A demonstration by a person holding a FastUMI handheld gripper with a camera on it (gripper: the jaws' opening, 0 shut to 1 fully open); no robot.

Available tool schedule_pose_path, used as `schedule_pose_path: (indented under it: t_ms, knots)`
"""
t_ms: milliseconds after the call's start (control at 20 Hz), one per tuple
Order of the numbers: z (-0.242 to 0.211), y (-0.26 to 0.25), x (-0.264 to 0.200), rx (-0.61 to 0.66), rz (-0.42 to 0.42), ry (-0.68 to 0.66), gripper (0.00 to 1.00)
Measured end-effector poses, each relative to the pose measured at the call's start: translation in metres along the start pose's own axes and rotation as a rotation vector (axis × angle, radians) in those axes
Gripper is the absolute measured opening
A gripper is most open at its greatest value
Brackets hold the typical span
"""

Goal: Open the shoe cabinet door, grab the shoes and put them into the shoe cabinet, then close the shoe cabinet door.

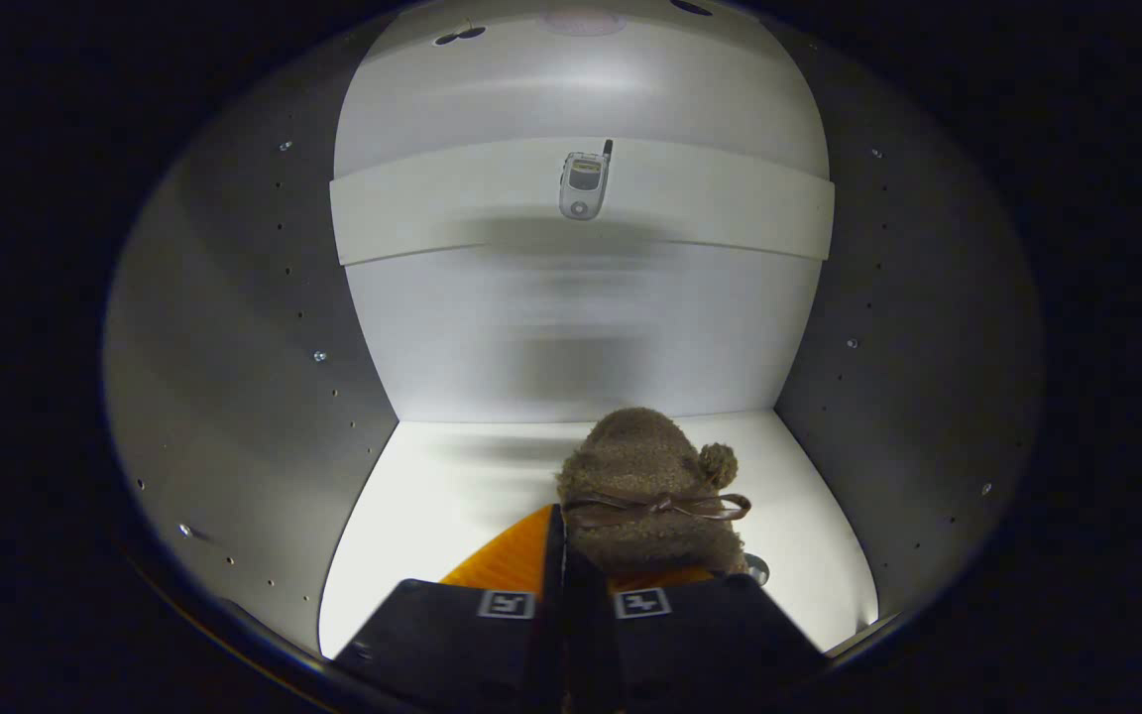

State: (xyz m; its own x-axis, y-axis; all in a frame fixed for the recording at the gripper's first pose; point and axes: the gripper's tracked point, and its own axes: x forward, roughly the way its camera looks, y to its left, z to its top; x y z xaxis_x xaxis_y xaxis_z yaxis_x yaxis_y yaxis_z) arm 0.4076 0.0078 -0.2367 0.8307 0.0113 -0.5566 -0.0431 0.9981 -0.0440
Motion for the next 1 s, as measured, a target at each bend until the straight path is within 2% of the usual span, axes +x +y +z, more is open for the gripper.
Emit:
schedule_pose_path:
  t_ms: [50,100,300,350,450,650,800,1000]
  knots:
    - [0.0,-0.001,-0.003,-0.008,-0.008,-0.002,0.22]
    - [-0.001,0.0,-0.006,-0.012,-0.01,0.002,0.22]
    - [-0.006,0.0,-0.021,-0.028,-0.03,0.004,0.45]
    - [-0.005,0.002,-0.027,-0.025,-0.018,-0.004,0.46]
    - [-0.002,0.003,-0.042,-0.021,-0.019,-0.028,0.66]
    - [0.005,0.001,-0.079,-0.003,-0.028,-0.072,0.64]
    - [0.014,0.002,-0.119,-0.012,-0.039,-0.142,0.82]
    - [0.02,0.005,-0.18,0.017,-0.034,-0.222,0.8]
